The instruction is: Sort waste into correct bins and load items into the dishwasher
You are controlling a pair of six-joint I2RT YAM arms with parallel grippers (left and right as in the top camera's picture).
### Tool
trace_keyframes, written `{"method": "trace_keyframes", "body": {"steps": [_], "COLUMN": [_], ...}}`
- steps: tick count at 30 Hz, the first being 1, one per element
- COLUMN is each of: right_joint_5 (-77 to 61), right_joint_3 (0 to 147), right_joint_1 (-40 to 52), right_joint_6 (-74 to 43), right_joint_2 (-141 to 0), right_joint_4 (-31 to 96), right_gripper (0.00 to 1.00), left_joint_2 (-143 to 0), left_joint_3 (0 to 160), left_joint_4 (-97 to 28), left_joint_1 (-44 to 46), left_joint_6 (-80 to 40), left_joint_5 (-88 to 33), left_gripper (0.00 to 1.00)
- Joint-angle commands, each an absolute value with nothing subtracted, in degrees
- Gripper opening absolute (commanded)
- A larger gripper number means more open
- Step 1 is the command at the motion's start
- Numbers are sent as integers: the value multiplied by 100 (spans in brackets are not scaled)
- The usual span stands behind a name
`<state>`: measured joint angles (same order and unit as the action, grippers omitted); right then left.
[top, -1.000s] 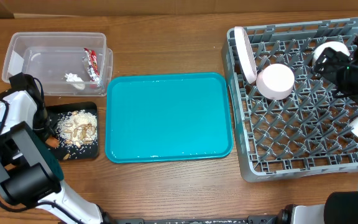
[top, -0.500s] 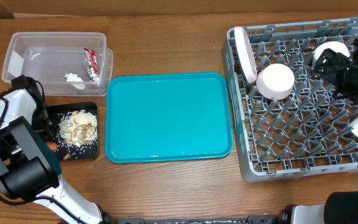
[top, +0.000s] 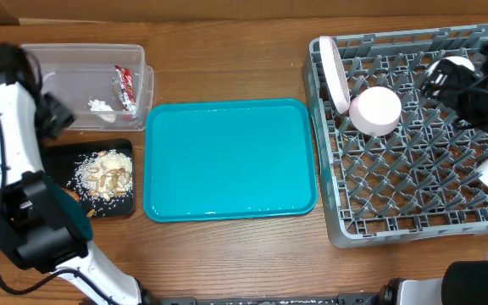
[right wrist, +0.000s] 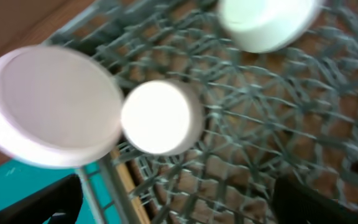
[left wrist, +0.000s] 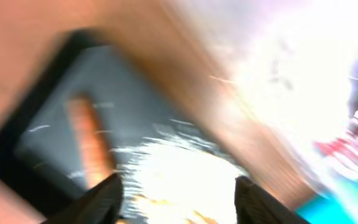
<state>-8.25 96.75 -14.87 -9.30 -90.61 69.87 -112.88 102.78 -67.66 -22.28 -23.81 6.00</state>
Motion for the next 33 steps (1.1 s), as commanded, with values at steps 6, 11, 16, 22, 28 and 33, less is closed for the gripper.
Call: {"method": "trace_keyframes", "body": {"steps": [6, 11, 16, 22, 28, 33], "right_joint_5": [-1697, -1573, -1509, -1205, -1094, -679], "right_joint_3": [9708, 9708, 9682, 9570, 8713, 7282], "right_joint_1": [-578, -281, -263, -268, -268, -268], "right_joint_6": [5, 1, 1, -178, -279, -460], "right_joint_2": [-9150, -9404, -9494, -9190, -7942, -6180], "right_joint_4": [6836, 7334, 7999, 8160, 7229, 6224], "right_gripper": [100, 100, 100, 100, 100, 100], "left_joint_2": [-11030, -11028, -10744, -9568, -7874, -5968], "left_joint_3": [10628, 10628, 10497, 10086, 9380, 8200], "left_joint_4": [-8058, -9384, -9686, -9679, -8921, -7579], "left_joint_1": [-764, -451, -259, 318, 856, 1085], "left_joint_6": [-1164, -1179, -1114, -1533, -1824, -2255], "left_joint_5": [-950, -972, -1214, -368, 353, 1046], "left_gripper": [100, 100, 100, 100, 100, 100]}}
